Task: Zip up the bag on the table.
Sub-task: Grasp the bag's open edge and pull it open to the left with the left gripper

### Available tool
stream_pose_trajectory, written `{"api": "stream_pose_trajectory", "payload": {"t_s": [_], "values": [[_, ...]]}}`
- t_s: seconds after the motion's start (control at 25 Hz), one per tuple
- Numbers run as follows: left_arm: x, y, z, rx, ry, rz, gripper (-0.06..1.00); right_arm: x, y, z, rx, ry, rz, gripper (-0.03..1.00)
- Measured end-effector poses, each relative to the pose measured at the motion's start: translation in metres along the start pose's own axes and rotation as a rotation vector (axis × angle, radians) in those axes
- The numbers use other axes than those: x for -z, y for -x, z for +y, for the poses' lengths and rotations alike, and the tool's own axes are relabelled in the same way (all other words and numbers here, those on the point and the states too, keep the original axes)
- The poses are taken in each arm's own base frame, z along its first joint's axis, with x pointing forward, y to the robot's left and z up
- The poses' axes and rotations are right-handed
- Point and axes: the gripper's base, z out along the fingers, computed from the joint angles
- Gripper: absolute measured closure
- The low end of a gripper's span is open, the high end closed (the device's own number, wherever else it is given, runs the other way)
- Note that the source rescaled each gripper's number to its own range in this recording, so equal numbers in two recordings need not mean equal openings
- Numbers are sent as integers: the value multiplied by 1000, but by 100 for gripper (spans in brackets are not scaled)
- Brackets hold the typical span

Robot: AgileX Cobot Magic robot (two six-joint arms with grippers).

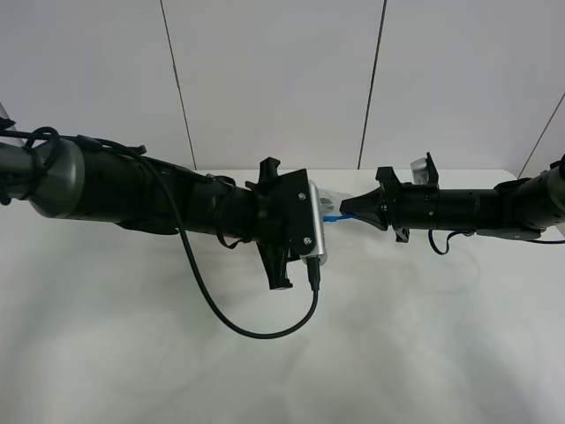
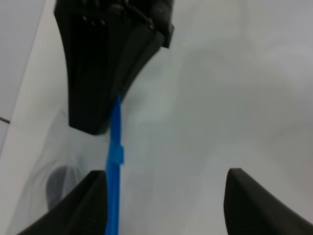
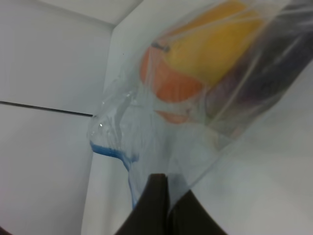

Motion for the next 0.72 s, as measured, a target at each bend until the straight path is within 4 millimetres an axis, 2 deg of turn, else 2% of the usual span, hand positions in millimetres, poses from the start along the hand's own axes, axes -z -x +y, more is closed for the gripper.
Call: {"api": "stream_pose_trajectory", "payload": {"t_s": [0.24, 0.6, 0.72], "values": [[-17, 11, 8, -14, 14, -25, 4, 0, 0, 0, 0, 0, 0, 97], [-48, -6, 8, -56, 23, 70, 4, 0, 0, 0, 0, 1, 0, 97], [-54, -4, 13, -58, 35, 71, 4, 0, 0, 0, 0, 1, 0, 97]]}}
